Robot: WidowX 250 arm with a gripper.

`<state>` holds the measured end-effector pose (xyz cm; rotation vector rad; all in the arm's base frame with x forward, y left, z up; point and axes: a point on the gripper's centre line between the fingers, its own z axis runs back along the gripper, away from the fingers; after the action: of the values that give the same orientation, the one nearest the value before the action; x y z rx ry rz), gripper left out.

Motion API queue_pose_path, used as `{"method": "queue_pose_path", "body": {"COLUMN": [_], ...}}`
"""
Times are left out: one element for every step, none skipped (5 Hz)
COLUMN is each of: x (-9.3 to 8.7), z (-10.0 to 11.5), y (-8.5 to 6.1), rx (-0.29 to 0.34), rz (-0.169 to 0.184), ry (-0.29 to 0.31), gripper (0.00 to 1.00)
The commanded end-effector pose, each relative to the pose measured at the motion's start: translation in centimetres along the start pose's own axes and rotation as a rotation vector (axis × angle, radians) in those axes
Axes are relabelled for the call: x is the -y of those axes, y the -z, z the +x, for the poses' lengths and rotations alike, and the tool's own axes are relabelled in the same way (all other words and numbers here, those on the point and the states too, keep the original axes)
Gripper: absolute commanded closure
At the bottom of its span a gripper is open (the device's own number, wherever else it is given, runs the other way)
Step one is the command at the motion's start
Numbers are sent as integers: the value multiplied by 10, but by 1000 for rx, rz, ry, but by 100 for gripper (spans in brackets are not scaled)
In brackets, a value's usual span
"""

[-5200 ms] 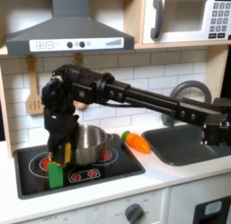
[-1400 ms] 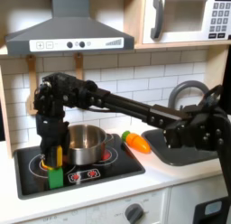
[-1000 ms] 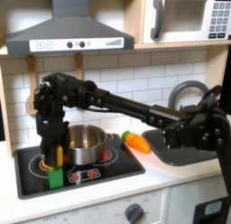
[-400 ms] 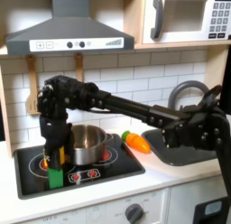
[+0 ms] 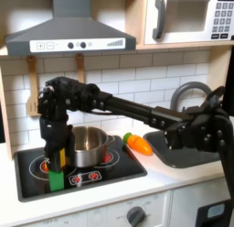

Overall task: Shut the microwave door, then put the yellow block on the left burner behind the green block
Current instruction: 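Put the yellow block on the left burner behind the green block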

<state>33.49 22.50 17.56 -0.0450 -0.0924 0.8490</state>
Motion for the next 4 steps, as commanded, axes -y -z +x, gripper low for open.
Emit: {"method": "queue_pose_path", "body": {"x": [0,2,1,3], "z": [0,1,1,7], "y": [-4,-5,-4,-14], "rx": [4,6,-2,23], "rz": [-6,-8,1,-3], "ry": [-9,-15,-25,-41], "gripper": [0,0,0,0]}}
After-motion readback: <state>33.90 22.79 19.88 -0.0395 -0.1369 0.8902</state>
